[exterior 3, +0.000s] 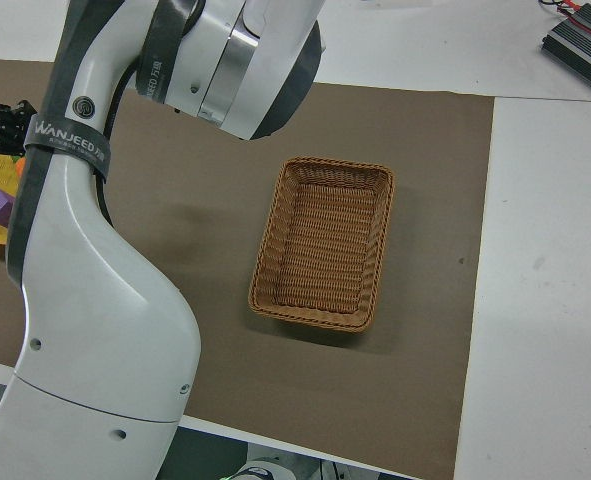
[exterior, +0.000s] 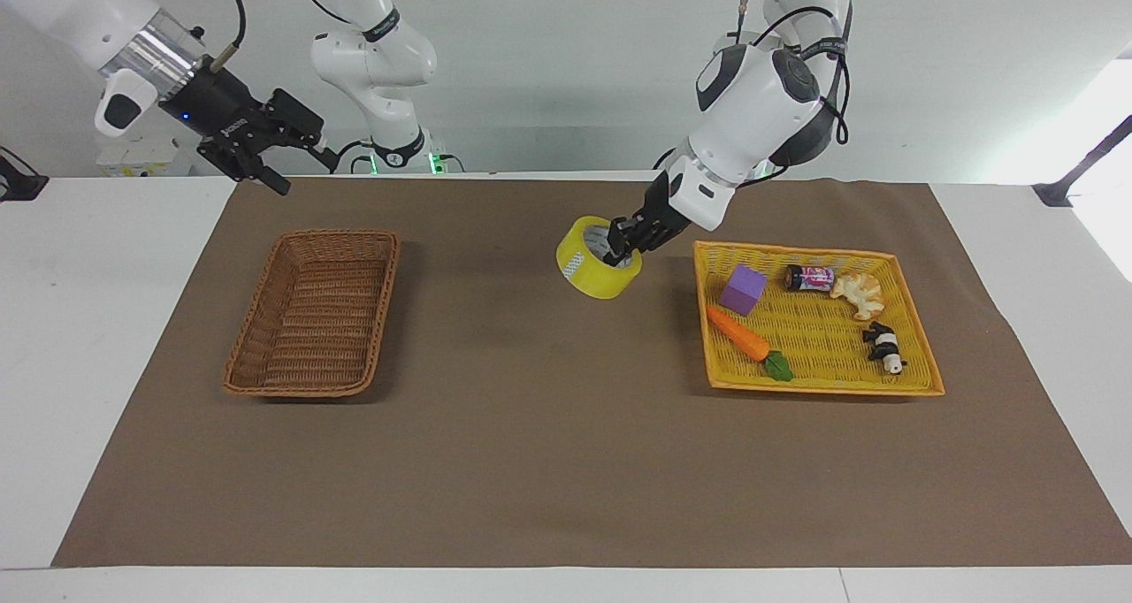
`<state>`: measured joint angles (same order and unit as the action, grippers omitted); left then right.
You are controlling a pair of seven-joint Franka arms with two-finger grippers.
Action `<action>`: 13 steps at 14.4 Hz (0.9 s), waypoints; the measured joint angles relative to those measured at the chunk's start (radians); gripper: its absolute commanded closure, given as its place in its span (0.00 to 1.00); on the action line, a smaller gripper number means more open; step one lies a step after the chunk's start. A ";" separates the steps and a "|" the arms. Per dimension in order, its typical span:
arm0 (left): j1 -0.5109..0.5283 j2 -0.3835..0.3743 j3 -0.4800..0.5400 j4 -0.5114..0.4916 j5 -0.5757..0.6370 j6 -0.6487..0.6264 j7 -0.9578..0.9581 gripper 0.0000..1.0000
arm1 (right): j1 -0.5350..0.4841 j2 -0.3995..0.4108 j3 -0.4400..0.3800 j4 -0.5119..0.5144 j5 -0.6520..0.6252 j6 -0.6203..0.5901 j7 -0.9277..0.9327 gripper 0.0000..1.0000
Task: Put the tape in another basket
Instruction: 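Hold the tape with the left gripper while the right gripper grasps it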
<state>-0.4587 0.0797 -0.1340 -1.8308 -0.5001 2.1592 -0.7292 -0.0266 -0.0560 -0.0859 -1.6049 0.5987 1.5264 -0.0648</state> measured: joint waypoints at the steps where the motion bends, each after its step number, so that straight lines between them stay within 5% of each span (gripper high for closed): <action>1: 0.000 0.000 0.000 0.000 0.000 0.000 0.000 1.00 | 0.023 0.000 0.017 -0.007 0.025 0.015 0.000 0.00; 6: -0.001 0.000 0.000 0.002 0.000 0.000 0.000 1.00 | 0.182 -0.004 0.040 -0.127 0.141 0.168 0.002 0.00; 13: -0.001 0.000 0.000 0.004 0.000 0.000 0.001 1.00 | 0.278 0.020 0.040 -0.230 0.207 0.346 -0.001 0.00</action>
<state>-0.4595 0.0797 -0.1340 -1.8263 -0.5001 2.1591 -0.7283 0.2512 -0.0364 -0.0464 -1.8345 0.8055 1.8724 -0.0660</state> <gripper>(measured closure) 0.789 0.000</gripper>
